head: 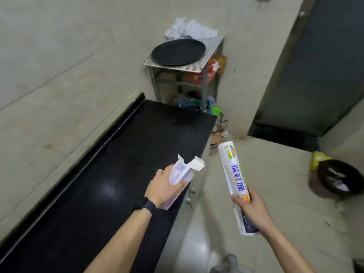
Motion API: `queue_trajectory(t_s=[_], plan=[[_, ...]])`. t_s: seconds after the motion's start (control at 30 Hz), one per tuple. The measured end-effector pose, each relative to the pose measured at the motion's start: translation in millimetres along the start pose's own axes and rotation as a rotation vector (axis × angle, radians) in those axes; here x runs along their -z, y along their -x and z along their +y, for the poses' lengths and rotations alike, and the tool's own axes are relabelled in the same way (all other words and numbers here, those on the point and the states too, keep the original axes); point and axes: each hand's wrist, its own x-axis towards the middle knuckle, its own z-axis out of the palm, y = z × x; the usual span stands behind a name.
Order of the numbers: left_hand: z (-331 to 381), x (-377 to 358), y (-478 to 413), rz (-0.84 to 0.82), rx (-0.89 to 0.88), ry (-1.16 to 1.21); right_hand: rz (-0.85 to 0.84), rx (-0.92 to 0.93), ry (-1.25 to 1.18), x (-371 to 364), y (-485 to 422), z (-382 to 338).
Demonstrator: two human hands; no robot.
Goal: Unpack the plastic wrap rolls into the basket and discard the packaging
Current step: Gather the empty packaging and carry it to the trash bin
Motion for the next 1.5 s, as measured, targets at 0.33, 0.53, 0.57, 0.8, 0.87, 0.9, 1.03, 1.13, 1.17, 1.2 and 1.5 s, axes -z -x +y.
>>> queue_trajectory(t_s=[0.33,0.53,0.57,0.8,0.87,0.9,1.03,1.13,1.17,1.2,1.5], plan=[[190,-126,-117,-0.255,-0.307,-0.178,0.273,-0.221,-0.142,160,-44,70],[262,-195,-164,-0.398,-0.362,-0.189,0.372,-0.376,-0.24,205,-59,109],[274,-205,-172,-0.432,-0.357,-0.194,0.384,-0.4,-0.252,212,-65,115],[365,-269,-270,-0.599,-0.281,-0.109,0.476,-0.53,-0.314,271,-136,132],[395,-283,-297,-0.702,-0.181,0.004,0.518,-0.575,-0.34,291,-158,133],[410,-290,-308,-0.764,-0.125,0.066,0.545,-0.598,-0.356,301,-167,133],[466,-316,-350,-0.94,0.001,0.166,0.62,-0.654,-0.398,339,-201,128],[510,-343,-382,-1.001,0.04,0.143,0.662,-0.689,-0.448,368,-230,125],[525,-353,-391,-1.023,0.046,0.127,0.663,-0.703,-0.461,379,-240,128],[538,-364,-400,-1.049,0.047,0.116,0.662,-0.716,-0.469,390,-250,131],[644,-483,-452,-1.043,0.054,-0.024,0.595,-0.805,-0.508,497,-355,209]])
